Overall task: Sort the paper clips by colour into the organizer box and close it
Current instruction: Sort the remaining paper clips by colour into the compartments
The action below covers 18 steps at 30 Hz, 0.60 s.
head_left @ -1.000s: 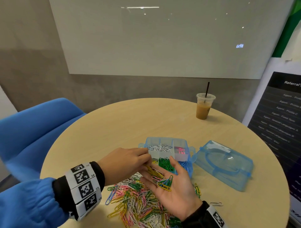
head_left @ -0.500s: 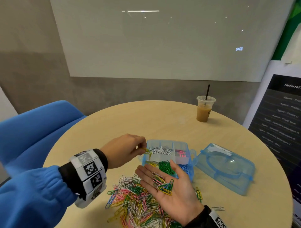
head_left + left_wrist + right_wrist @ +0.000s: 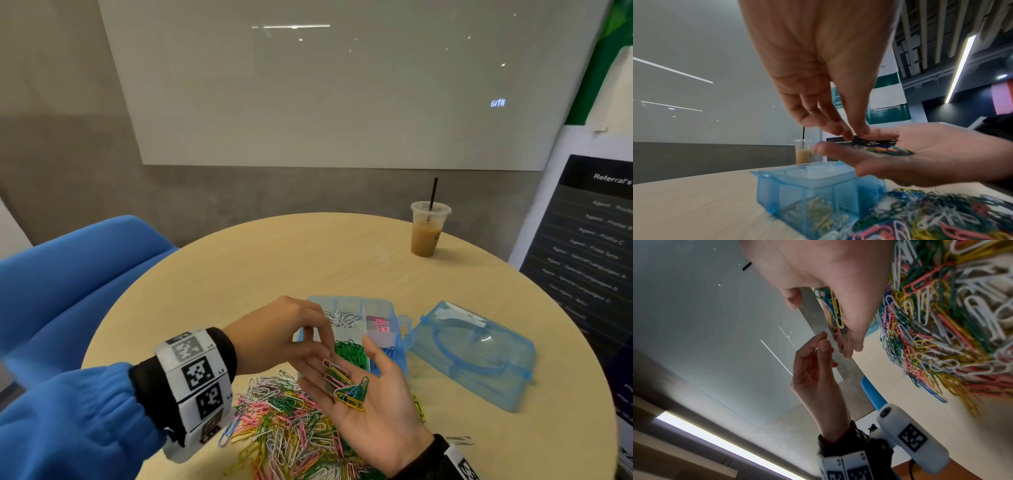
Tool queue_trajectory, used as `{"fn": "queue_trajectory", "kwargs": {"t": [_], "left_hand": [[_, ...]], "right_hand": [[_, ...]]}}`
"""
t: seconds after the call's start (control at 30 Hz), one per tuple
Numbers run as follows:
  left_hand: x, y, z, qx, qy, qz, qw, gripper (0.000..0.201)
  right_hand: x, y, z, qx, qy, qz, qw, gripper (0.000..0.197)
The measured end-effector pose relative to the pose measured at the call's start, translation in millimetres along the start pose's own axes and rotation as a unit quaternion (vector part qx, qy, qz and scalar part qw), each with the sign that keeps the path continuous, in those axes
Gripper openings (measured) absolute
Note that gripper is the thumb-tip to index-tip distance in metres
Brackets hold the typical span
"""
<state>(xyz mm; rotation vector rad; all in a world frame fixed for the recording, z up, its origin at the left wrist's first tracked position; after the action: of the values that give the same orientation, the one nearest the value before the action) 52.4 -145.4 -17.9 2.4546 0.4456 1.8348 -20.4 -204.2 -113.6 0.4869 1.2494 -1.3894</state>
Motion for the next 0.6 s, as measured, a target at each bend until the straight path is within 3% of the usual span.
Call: {"fn": "queue_trajectory", "kwargs": {"t": [0.13,0.43,0.6], "left_hand": [[-9,-4,-9,-0.024,0.011,0.029,0.999,0.011],[-19,1,-19,0.009,0.093,0.061,0.994,0.010],[-10,3,-17,0.017,0.050,0.021,0.998,0.006]], "right_hand": [[-4,-1,-2,-0.003,0.022,0.017,1.000,0.071],[-5,0,-4,-0.005,0.021,0.011,1.000,0.070],[-5,3,-3,0.001,0.031,0.019,0.999,0.061]]}}
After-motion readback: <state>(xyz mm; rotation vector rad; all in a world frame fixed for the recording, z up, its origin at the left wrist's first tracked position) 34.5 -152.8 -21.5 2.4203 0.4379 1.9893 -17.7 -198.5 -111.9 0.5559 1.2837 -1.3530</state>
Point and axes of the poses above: each hand's wrist, its own y-axis towards the middle knuckle, its own x-axis out of the back of the hand, z = x × y, the point moved 8 cm from there along y, towards the middle knuckle, and after that the axes turned 9 degrees about -x, right-handed, at the moved point
